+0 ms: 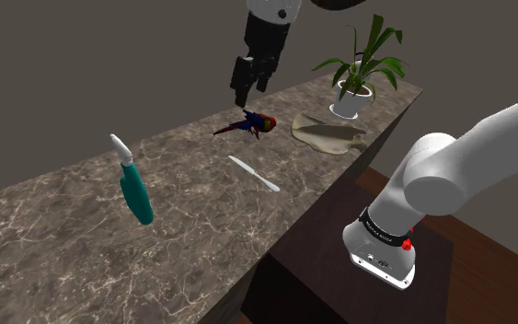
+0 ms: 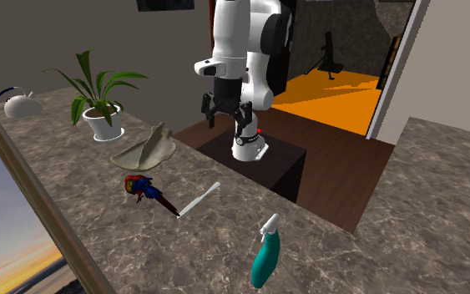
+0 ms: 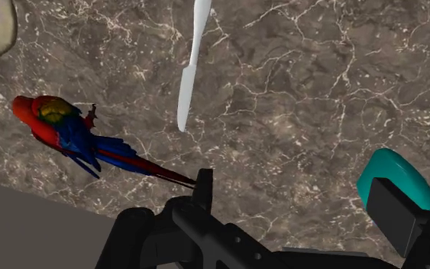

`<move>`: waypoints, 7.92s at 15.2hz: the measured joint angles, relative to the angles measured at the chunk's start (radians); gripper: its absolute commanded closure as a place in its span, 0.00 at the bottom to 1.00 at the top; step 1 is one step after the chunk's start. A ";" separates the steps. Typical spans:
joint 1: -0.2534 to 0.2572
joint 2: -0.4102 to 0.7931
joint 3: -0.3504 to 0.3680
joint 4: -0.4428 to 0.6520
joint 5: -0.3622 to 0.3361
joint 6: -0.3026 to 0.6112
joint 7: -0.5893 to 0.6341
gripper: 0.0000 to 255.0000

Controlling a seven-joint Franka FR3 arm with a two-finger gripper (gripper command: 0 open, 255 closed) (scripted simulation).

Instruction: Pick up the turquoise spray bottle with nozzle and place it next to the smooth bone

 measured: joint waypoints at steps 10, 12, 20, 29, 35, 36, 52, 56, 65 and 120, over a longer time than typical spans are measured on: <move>0.018 0.354 0.194 0.230 -0.140 0.083 0.245 0.00; 0.029 0.439 0.219 0.295 -0.192 0.082 0.296 0.00; 0.168 0.790 0.257 0.610 -0.415 0.018 0.489 0.00; 0.180 0.844 0.242 0.577 -0.453 0.092 0.516 0.00; 0.180 0.845 0.241 0.574 -0.455 0.097 0.517 1.00; 0.180 0.845 0.241 0.574 -0.455 0.097 0.517 1.00; 0.179 0.821 0.250 0.623 -0.434 0.029 0.498 1.00; 0.181 0.816 0.254 0.667 -0.427 -0.018 0.487 1.00; 0.188 0.800 0.261 0.770 -0.411 -0.131 0.464 1.00; -0.358 0.388 -0.203 0.475 -0.141 -0.089 -0.567 1.00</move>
